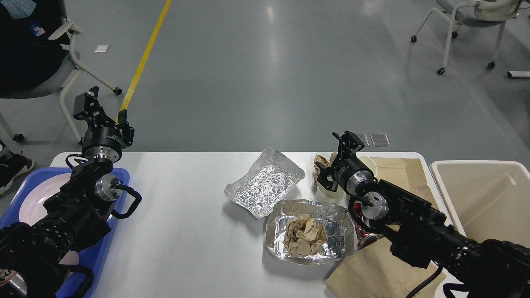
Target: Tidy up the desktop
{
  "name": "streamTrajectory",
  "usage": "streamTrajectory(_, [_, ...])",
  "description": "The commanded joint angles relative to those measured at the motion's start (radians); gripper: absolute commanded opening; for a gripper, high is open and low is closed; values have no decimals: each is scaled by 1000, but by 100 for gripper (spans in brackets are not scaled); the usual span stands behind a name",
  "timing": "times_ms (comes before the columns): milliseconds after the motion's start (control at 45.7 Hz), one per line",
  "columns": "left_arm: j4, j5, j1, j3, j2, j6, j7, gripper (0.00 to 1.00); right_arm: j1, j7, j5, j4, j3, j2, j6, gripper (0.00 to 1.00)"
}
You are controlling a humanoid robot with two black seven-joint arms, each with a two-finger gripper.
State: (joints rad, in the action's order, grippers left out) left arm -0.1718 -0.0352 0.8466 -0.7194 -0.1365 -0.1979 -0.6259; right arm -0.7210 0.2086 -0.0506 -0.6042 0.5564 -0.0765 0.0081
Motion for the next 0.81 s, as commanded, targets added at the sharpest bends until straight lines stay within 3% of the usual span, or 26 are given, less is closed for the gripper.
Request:
streamTrajectory(0, [0, 0, 0, 0, 0, 0, 0, 96, -5, -2, -3, 1, 2, 1, -3, 100])
streamTrajectory(789, [0, 0, -1, 0, 0, 0, 0, 96, -90, -11, -5, 3, 14, -101, 0, 100])
